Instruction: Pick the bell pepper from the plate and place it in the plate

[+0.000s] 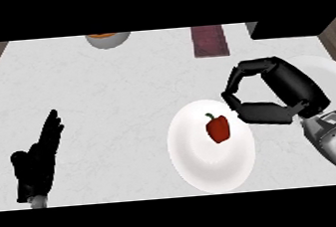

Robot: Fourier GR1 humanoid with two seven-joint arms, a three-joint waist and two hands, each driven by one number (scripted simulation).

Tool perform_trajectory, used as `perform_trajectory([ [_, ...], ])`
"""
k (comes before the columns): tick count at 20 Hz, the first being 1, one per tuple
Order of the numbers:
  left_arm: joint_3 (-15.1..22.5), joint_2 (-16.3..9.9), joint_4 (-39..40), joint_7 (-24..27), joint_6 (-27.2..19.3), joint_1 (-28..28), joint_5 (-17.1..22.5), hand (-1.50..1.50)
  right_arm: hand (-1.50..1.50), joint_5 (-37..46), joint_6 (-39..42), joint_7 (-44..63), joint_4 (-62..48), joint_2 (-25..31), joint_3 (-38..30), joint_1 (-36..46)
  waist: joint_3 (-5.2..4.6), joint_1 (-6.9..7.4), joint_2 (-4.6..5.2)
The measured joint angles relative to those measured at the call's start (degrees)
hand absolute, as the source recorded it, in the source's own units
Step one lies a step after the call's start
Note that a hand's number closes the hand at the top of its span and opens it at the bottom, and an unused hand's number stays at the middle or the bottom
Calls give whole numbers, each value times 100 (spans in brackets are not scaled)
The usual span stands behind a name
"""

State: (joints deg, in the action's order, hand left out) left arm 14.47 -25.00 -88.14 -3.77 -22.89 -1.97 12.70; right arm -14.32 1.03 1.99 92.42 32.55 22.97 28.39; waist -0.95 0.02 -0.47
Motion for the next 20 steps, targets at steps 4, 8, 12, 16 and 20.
perform_trajectory([
  [4, 53, 132, 169, -267, 37, 181, 81, 0, -150, 750, -461, -1088, -564, -185, 172, -568, 74, -32, 89],
  [8, 124, 227, 278, -349, 111, 265, 107, 0, -150, 30, 46, -2265, -1158, -674, 16, -1146, 112, 11, 137],
  [12, 196, 349, 414, -445, 128, 441, 46, 0, -150, 424, 818, -3424, -1955, -438, 201, -1134, 111, 58, 116],
  [16, 256, 429, 420, -610, 71, 556, -38, 0, -150, 1336, 744, -3710, -2389, -126, 428, -738, 105, 85, 88],
  [20, 199, 447, 513, -646, 103, 602, -58, 0, -150, 2084, 553, -3332, -2398, 73, 586, -265, 95, 64, 60],
])
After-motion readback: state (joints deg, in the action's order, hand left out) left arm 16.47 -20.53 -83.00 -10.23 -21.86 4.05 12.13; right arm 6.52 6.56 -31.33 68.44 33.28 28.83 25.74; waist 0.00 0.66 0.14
